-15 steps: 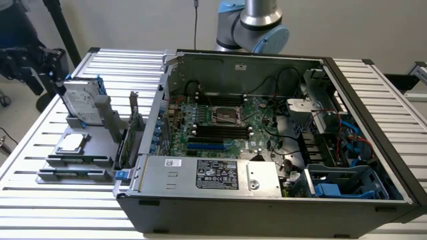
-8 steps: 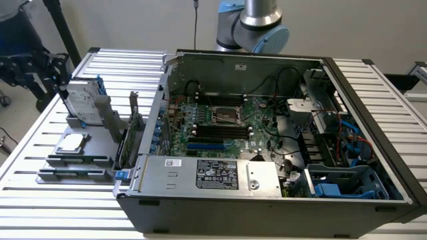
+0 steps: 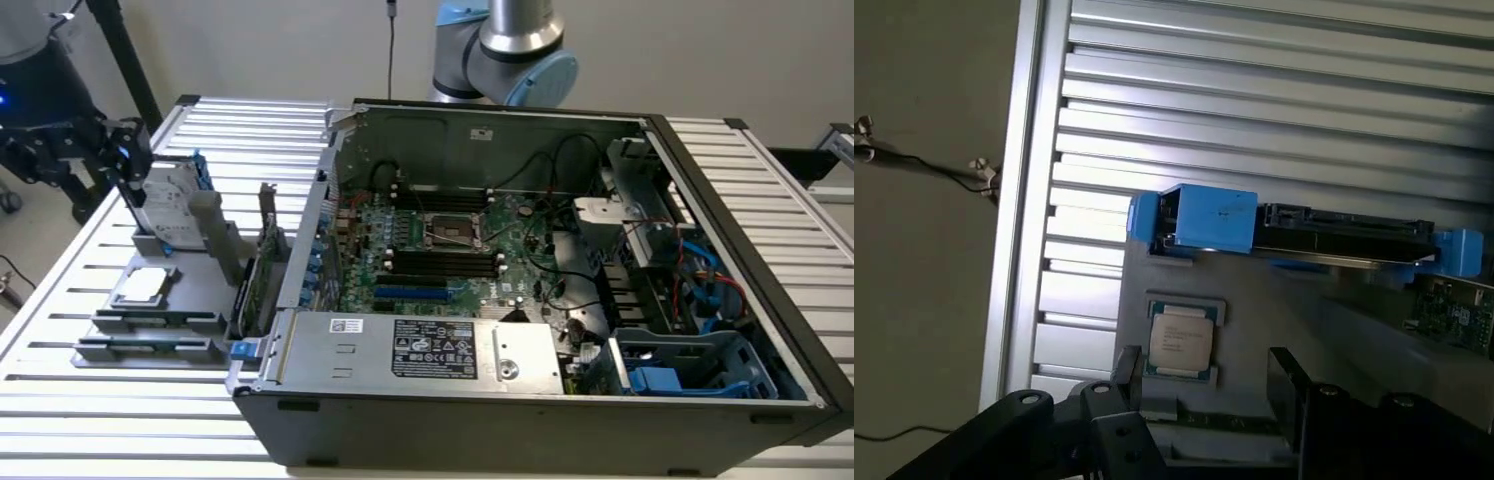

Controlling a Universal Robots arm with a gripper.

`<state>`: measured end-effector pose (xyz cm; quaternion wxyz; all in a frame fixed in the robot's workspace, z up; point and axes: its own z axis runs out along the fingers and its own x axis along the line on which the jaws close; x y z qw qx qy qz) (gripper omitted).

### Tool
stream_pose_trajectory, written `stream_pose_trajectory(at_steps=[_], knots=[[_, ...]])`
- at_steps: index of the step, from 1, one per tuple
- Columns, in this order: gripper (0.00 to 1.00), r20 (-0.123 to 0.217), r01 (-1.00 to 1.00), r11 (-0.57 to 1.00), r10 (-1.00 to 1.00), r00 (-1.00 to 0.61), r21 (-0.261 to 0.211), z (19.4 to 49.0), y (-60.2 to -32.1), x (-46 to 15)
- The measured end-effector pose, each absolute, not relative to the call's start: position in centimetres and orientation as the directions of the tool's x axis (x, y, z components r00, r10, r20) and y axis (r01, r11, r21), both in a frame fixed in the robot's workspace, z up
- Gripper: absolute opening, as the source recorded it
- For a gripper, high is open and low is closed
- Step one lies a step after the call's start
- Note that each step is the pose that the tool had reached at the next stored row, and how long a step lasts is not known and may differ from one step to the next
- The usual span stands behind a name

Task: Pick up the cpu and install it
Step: 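Pick up the cpu and move it towards the insertion slot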

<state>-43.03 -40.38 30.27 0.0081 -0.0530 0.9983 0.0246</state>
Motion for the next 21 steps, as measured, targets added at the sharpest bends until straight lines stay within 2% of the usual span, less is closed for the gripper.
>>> stream_pose_trajectory(at_steps=[1, 21], knots=[[0.62, -0.019, -0.106, 0.993, -0.105, -0.994, 0.048, 30.1, -40.4, -43.0], [0.62, -0.008, -0.098, 0.994, -0.098, -0.995, 0.049, 26.7, -41.1, -42.6]])
